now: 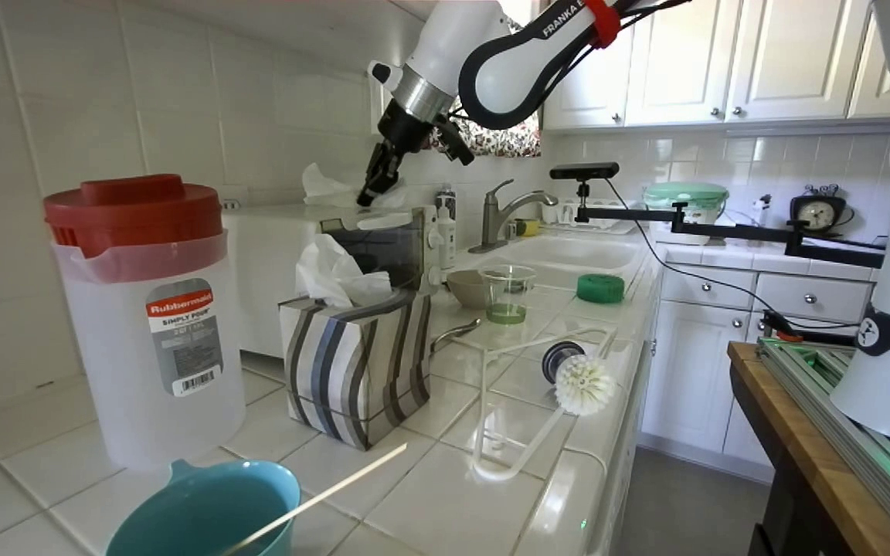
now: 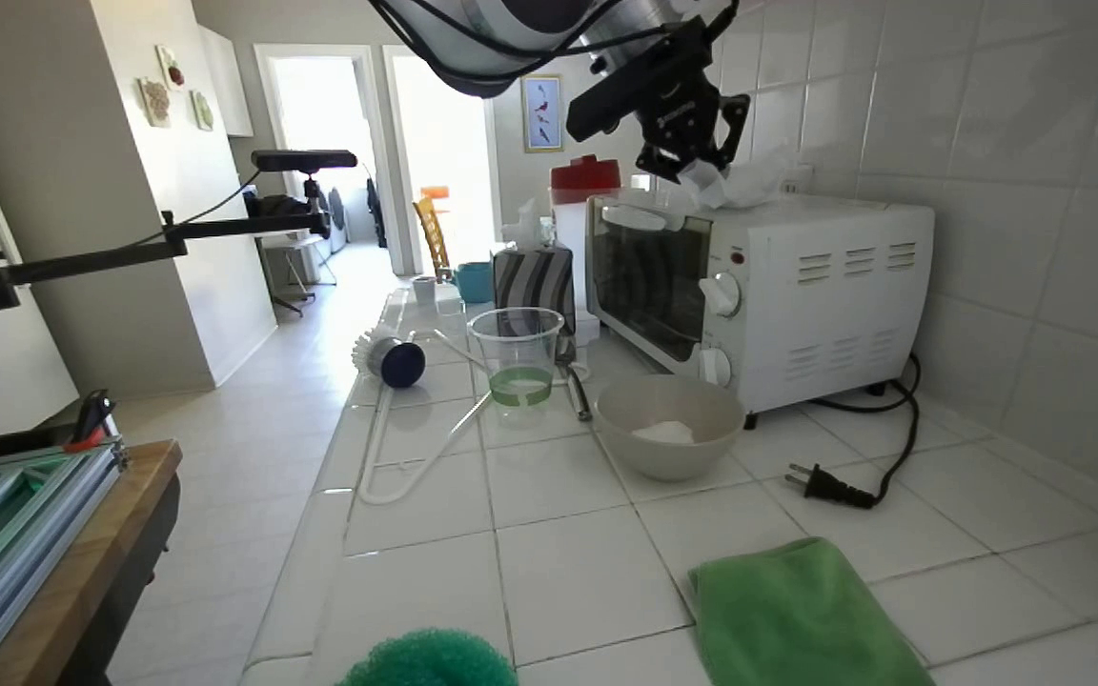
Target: Use the white napkin to wipe the top of the oven.
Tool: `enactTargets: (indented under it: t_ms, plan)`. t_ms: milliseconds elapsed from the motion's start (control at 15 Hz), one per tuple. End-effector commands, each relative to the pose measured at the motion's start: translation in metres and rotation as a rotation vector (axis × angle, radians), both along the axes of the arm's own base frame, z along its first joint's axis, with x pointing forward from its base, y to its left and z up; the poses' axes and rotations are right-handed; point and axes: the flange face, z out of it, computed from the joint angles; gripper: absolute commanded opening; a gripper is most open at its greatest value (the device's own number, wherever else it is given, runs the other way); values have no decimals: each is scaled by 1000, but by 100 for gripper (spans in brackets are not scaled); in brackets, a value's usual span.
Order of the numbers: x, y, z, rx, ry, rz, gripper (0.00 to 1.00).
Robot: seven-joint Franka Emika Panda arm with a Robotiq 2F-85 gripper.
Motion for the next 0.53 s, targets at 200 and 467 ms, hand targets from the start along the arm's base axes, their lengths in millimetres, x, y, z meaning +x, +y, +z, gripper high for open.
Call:
enactTargets:
  t_ms: [200, 467]
  plan:
    - [-23, -30, -10, -39, 53, -44, 0]
    - [-14, -8, -5, -48, 47, -9, 0]
